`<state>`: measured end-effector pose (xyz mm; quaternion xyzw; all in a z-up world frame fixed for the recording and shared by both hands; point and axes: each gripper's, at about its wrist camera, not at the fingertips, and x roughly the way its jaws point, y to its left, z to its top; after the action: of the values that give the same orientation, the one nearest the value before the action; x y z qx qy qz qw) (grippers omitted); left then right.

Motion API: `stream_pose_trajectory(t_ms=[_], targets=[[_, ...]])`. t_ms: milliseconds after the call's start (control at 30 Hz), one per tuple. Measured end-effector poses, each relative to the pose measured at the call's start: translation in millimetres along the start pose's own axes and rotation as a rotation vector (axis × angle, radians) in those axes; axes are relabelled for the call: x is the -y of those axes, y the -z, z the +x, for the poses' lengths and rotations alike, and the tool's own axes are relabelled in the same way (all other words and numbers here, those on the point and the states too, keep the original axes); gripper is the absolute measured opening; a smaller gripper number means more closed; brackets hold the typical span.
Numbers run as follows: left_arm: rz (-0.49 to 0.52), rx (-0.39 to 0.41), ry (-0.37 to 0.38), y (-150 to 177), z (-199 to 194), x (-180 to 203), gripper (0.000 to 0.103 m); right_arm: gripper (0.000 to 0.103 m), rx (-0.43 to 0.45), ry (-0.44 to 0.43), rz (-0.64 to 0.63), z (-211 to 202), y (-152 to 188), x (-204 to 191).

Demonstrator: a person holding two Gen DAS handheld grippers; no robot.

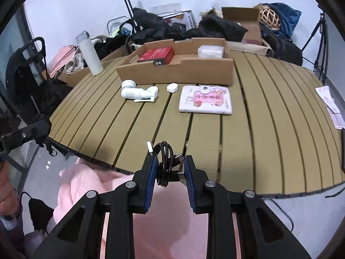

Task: Organize objects
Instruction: 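Grasp the black fuzzy ball with the left gripper while the right grasps the black cable, then drop the black ball into the cardboard box with the left gripper while the right drops the cable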

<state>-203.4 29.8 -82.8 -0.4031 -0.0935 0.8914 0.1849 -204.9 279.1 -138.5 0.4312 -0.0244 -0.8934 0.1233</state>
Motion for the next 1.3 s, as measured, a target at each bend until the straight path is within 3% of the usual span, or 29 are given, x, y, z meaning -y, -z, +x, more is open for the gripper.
stream_pose_trajectory(t_ms=[167, 300, 400, 600, 733, 833, 967, 1100, 1133, 1167, 1200, 1233, 1300], targets=[[0.006, 0.002, 0.003, -6.9, 3.0, 0.8, 0.033, 0.028, 0.025, -0.003, 0.029, -7.0, -3.4, 10.9], [0.024, 0.027, -0.009, -38.3, 12.5, -1.3, 0.033, 0.028, 0.04, -0.107, 0.117, -7.2, -26.9, 29.6], [0.038, 0.048, -0.013, -82.5, 27.0, -2.6, 0.033, 0.028, 0.057, -0.097, 0.097, -4.1, -57.1, 36.4], [0.056, 0.026, 0.016, -192.9, 90.3, -4.6, 0.033, 0.028, 0.105, -0.074, -0.007, 16.6, -166.8, 43.7], [0.039, -0.07, 0.027, -253.1, 176.4, -8.5, 0.033, 0.028, 0.058, -0.108, -0.008, 77.0, -250.7, 53.0], [0.021, -0.135, 0.009, -271.3, 244.7, -13.3, 0.033, 0.028, -0.032, -0.125, 0.039, 149.1, -299.0, 62.2], [0.001, -0.227, -0.017, -262.7, 312.7, -25.2, 0.036, 0.029, -0.136, -0.16, 0.133, 228.9, -323.0, 73.9], [0.023, -0.226, -0.001, -255.5, 317.1, -28.8, 0.047, 0.03, -0.212, -0.108, 0.129, 276.5, -324.7, 72.9], [0.04, -0.216, 0.005, -254.8, 310.9, -29.1, 0.055, 0.032, -0.208, -0.111, 0.129, 276.1, -323.4, 74.6], [0.066, -0.2, 0.002, -255.1, 299.2, -28.5, 0.065, 0.042, -0.2, -0.11, 0.127, 272.9, -322.0, 73.9], [0.08, -0.187, -0.01, -258.1, 291.2, -27.6, 0.067, 0.061, -0.189, -0.103, 0.123, 267.2, -321.0, 73.7], [0.091, -0.173, -0.029, -261.4, 280.3, -27.4, 0.07, 0.069, -0.176, -0.094, 0.118, 257.2, -321.4, 73.4], [0.092, -0.163, -0.066, -267.6, 252.6, -30.9, 0.075, 0.074, -0.148, -0.087, 0.107, 231.5, -325.2, 72.6]])
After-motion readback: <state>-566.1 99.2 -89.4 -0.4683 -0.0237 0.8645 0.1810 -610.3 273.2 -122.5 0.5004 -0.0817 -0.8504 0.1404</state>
